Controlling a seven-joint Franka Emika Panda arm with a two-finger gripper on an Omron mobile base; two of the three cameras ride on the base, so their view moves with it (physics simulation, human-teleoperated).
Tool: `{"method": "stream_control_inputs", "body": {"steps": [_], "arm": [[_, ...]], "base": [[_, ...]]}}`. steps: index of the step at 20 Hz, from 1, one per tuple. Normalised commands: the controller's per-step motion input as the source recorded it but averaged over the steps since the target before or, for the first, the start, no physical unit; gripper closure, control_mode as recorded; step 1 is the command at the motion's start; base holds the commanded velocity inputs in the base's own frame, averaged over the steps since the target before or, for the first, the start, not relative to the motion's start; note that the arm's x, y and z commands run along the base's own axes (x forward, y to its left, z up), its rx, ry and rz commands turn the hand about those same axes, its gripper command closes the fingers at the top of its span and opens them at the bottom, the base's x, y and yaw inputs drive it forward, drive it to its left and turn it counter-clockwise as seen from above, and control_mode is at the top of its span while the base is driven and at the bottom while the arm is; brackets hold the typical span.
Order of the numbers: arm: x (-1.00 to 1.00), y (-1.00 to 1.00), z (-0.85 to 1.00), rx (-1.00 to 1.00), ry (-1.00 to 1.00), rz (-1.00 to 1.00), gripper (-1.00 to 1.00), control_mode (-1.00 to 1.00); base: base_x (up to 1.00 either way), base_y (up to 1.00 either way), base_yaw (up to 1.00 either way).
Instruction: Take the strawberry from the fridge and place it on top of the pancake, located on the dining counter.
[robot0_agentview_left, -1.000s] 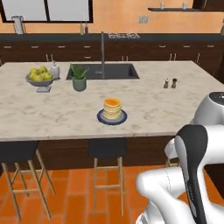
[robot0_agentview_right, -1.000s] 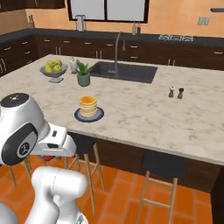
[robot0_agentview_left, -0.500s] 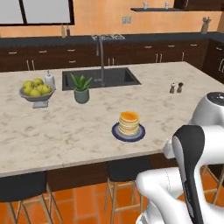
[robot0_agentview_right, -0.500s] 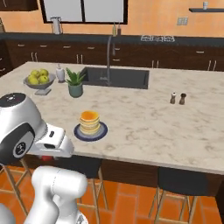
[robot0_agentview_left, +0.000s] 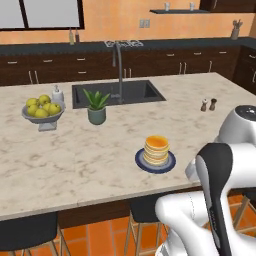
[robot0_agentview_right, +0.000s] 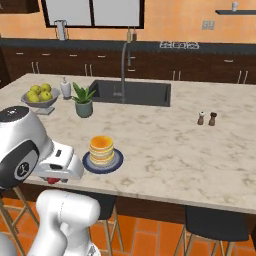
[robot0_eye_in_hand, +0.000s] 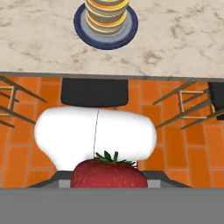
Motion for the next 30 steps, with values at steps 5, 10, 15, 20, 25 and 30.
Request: {"method": "stream_control_inputs", "body": {"steps": [5, 10, 15, 20, 25, 30], "arm": [[0.0, 0.0, 0.0, 0.0, 0.0, 0.0, 1.0, 1.0], [0.59, 0.21, 0.13, -0.01, 0.0, 0.0, 1.0, -1.0], [0.98, 0.16, 0.18, 0.03, 0.0, 0.03, 1.0, -1.0], [1.0, -0.07, 0.24, 0.14, 0.1, 0.02, 1.0, -1.0], [1.0, 0.04, -0.02, 0.03, 0.0, 0.01, 1.0, -1.0], [1.0, 0.01, -0.6, -0.01, -0.01, 0.02, 1.0, -1.0]], "base": [[0.34, 0.35, -0.04], [0.0, 0.0, 0.0], [0.0, 0.0, 0.0], [0.0, 0.0, 0.0], [0.0, 0.0, 0.0], [0.0, 0.0, 0.0]]}}
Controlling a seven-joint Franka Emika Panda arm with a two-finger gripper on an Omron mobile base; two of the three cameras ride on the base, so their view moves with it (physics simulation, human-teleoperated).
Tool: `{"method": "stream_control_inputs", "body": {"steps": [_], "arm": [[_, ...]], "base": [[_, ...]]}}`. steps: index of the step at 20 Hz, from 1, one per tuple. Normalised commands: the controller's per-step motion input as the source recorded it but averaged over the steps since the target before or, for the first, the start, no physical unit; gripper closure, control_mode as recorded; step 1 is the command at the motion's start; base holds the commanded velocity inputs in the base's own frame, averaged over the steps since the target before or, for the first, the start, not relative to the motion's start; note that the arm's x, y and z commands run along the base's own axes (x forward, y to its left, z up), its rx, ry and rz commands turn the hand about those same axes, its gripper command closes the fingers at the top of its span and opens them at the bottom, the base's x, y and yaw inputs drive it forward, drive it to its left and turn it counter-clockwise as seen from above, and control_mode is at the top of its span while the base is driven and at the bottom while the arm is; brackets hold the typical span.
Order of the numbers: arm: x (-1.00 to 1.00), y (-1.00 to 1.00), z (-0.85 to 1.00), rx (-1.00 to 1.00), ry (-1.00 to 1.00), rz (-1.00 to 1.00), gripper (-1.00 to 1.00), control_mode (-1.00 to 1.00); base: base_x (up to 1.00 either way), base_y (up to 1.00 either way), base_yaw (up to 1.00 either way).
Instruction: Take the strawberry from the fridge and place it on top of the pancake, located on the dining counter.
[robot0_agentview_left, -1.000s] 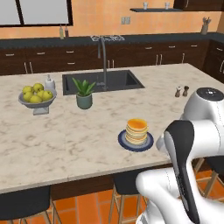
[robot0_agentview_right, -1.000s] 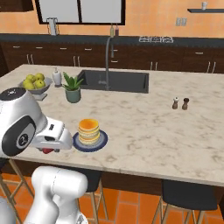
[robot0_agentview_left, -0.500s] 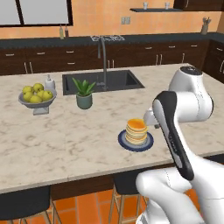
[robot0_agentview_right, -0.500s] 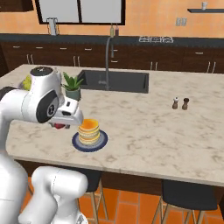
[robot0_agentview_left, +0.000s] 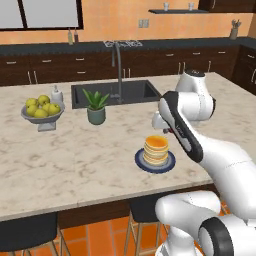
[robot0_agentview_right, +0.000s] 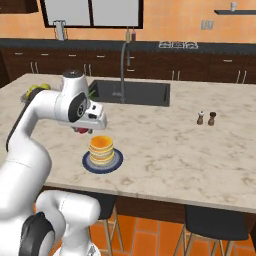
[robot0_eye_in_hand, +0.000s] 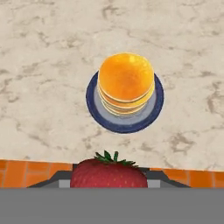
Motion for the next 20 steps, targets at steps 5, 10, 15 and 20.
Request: {"method": "stream_control_inputs", "body": {"steps": [5, 10, 15, 20], "arm": [[0.97, -0.23, -0.69, -0.06, 0.0, 0.0, 1.0, -1.0], [0.53, -0.04, -0.28, -0.02, 0.02, 0.0, 1.0, -1.0], [0.63, 0.09, -0.19, -0.04, 0.01, 0.0, 1.0, -1.0], [0.01, 0.07, -0.26, 0.0, 0.0, 0.0, 1.0, -1.0]], "base": [[0.0, 0.0, 0.0], [0.0, 0.0, 0.0], [0.0, 0.0, 0.0], [0.0, 0.0, 0.0]]}}
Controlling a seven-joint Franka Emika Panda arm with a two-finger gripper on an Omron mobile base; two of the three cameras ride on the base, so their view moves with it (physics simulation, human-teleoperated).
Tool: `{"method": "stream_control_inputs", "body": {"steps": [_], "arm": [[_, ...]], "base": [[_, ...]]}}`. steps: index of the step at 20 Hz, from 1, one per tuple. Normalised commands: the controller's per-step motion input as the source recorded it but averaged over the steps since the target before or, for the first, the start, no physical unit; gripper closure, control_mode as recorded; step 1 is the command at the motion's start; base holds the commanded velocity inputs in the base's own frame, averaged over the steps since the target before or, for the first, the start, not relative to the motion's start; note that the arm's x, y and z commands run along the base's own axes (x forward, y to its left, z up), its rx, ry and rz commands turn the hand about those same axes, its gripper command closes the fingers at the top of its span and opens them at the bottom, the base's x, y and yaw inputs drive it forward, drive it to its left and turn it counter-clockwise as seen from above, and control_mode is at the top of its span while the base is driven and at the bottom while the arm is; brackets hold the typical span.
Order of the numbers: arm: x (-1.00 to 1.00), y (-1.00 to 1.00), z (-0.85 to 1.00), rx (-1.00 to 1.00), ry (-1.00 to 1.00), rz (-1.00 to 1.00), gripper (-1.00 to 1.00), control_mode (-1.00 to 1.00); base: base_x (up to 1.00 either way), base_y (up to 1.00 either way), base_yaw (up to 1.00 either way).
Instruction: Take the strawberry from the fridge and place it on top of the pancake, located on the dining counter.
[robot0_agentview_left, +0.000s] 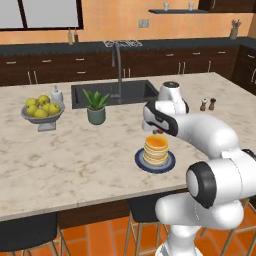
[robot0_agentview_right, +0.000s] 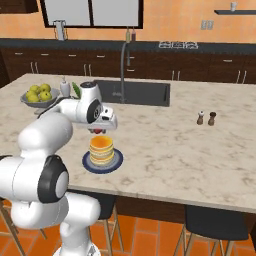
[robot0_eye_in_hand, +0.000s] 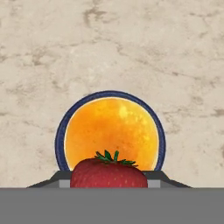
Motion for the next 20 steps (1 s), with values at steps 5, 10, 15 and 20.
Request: {"method": "stream_control_inputs", "body": {"steps": [5, 10, 15, 20], "arm": [[0.0, 0.0, -0.43, 0.0, 0.02, 0.0, 1.0, -1.0], [0.03, 0.0, -0.25, 0.01, 0.0, 0.0, 1.0, -1.0], [0.04, 0.0, -0.14, 0.0, 0.0, 0.0, 1.0, -1.0], [0.11, 0.0, -0.19, 0.0, 0.0, 0.01, 1.0, -1.0]], "base": [[0.0, 0.0, 0.0], [0.0, 0.0, 0.0], [0.0, 0.0, 0.0], [0.0, 0.0, 0.0]]}}
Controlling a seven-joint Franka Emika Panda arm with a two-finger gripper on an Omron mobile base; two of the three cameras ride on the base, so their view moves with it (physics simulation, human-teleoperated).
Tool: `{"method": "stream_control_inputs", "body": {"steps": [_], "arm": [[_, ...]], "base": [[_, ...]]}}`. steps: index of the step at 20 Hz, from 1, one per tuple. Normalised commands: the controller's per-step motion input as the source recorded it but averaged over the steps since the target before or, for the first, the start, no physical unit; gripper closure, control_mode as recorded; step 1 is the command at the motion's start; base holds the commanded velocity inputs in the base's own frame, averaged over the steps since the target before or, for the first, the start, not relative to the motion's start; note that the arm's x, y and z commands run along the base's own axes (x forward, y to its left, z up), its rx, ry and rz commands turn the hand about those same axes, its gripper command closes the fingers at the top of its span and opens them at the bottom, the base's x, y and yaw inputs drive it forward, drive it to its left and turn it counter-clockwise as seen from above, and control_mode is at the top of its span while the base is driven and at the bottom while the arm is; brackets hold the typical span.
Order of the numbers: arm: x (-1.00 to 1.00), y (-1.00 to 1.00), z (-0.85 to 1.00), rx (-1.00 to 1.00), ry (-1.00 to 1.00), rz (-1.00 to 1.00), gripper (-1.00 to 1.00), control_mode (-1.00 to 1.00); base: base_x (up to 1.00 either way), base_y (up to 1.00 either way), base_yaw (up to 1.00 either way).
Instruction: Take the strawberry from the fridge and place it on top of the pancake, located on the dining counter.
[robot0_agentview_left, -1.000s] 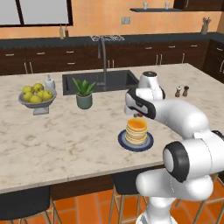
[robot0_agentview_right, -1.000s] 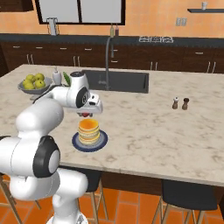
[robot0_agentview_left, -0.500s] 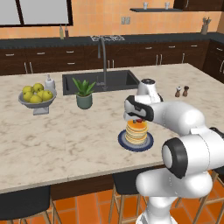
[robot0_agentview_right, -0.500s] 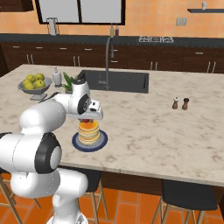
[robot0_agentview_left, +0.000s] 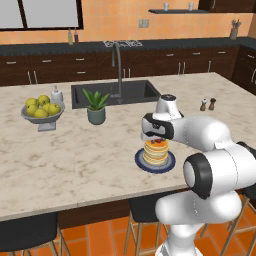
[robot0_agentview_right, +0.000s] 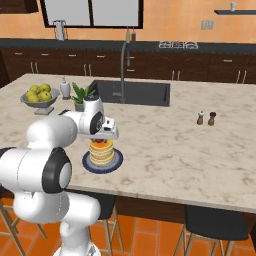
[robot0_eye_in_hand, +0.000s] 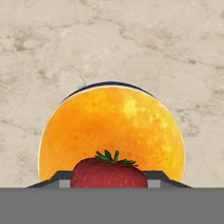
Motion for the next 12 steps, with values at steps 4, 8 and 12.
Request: {"method": "stream_control_inputs", "body": {"steps": [4, 8, 12], "arm": [[0.11, 0.0, -0.11, 0.0, 0.0, 0.01, -1.0, -1.0], [0.07, 0.0, 0.0, 0.0, 0.0, 0.0, -1.0, -1.0], [0.0, 0.0, 0.0, 0.0, 0.0, 0.0, -1.0, -1.0]], "base": [[0.0, 0.0, 0.0], [0.0, 0.0, 0.0], [0.0, 0.0, 0.0]]}}
